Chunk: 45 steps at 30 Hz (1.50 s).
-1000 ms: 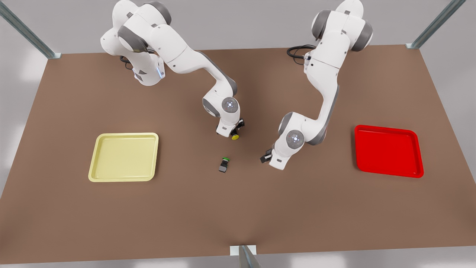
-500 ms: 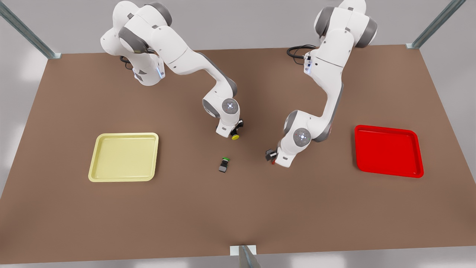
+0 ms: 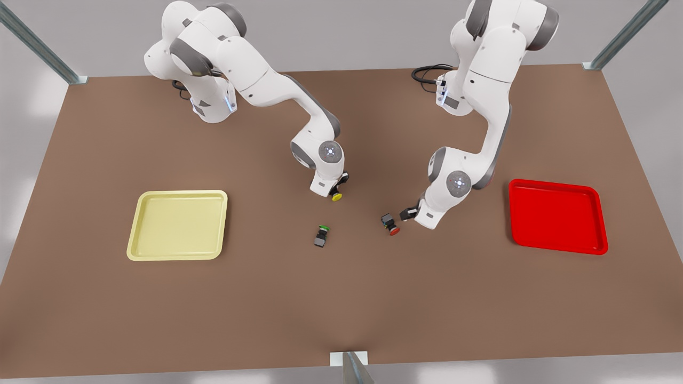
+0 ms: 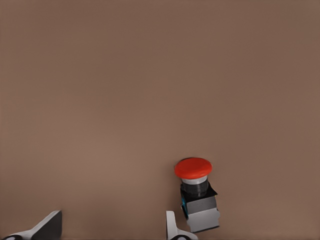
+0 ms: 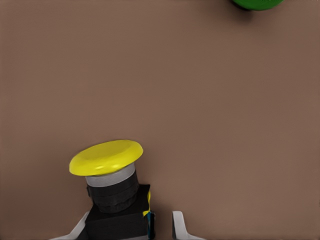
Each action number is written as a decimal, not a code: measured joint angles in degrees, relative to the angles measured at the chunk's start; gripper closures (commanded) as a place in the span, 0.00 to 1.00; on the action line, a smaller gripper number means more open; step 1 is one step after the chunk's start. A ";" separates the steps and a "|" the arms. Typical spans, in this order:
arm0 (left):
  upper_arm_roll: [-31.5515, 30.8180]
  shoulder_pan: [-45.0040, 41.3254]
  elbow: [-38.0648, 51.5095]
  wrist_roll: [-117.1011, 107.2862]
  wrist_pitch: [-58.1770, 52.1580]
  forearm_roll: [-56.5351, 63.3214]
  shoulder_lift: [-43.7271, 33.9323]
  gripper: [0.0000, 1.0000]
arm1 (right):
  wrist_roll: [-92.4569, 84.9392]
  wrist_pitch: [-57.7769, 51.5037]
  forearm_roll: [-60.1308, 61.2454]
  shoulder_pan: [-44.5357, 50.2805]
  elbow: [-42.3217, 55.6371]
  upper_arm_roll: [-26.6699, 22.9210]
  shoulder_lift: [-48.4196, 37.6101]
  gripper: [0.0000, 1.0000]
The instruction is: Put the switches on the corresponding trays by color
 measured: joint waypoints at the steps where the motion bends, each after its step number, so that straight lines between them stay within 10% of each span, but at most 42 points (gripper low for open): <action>1: 0.00 0.00 0.00 0.00 -0.05 -0.09 0.00 0.00 | -0.06 0.00 0.00 0.00 0.05 0.00 -0.05 0.42; 35: 0.43 1.92 -0.30 0.00 1.31 -0.10 0.44 0.00 | -1.34 -0.35 -0.09 -5.90 0.61 -1.88 -3.98 0.44; 36: 0.42 1.77 0.13 -0.08 1.48 -0.10 0.76 0.00 | -1.25 -0.28 -0.09 -5.73 0.61 -1.86 -3.88 0.00; 45: 0.44 2.16 0.26 0.70 2.57 0.20 2.11 0.00 | -13.21 0.53 -0.02 -5.01 1.53 -3.43 -1.87 0.00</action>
